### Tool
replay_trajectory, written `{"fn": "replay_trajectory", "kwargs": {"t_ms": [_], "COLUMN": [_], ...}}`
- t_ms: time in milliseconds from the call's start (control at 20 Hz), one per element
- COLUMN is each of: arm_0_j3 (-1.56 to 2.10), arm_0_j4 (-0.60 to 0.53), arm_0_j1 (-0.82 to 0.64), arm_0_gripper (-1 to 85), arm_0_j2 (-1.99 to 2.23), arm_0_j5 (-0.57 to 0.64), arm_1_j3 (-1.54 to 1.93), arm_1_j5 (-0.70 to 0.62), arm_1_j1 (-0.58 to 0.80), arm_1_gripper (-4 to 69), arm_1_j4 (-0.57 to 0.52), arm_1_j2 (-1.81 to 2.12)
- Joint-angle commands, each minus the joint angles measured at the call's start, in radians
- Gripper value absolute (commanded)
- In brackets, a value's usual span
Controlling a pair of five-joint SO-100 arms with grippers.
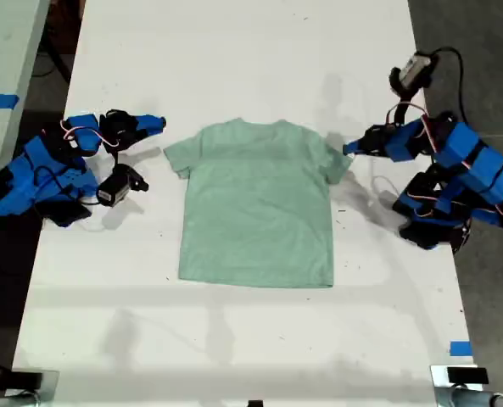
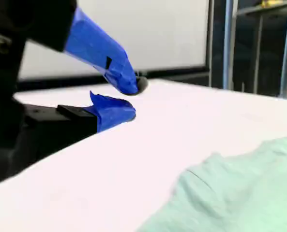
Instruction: Fold t shirt
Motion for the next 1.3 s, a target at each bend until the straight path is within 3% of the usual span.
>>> {"fn": "replay_trajectory", "kwargs": {"t_ms": [0,250,550,600,650,700,750,900,1050,1250], "arm_0_j3": [0.043,0.043,0.043,0.043,0.043,0.043,0.043,0.043,0.043,0.043], "arm_0_j4": [-0.026,-0.014,-0.014,-0.014,-0.014,-0.014,-0.014,-0.012,-0.012,-0.011], "arm_0_j1": [-0.11,-0.086,-0.087,-0.087,-0.087,-0.087,-0.086,-0.084,-0.087,-0.092], "arm_0_gripper": [6.5,5.7,5.3,5.2,5.1,5.0,4.8,4.6,4.5,4.3], "arm_0_j2": [0.011,0.011,0.011,0.011,0.011,0.011,0.011,0.011,0.011,0.011], "arm_0_j5": [0.225,0.221,0.221,0.219,0.219,0.218,0.218,0.216,0.215,0.213], "arm_1_j3": [-0.218,-0.115,0.011,0.018,0.028,0.034,0.04,0.029,-0.158,-0.508], "arm_1_j5": [-0.115,-0.127,-0.074,-0.06,-0.043,-0.026,-0.014,-0.009,-0.063,-0.023], "arm_1_j1": [0.132,0.265,0.195,0.169,0.146,0.124,0.109,0.13,0.186,0.025], "arm_1_gripper": [30.9,32.0,26.8,23.5,16.0,3.9,0.6,0.7,0.7,0.7], "arm_1_j4": [-0.043,-0.233,-0.387,-0.397,-0.411,-0.423,-0.433,-0.388,-0.218,-0.051], "arm_1_j2": [-0.324,-0.643,-0.752,-0.752,-0.752,-0.752,-0.75,-0.695,-0.658,-0.736]}}
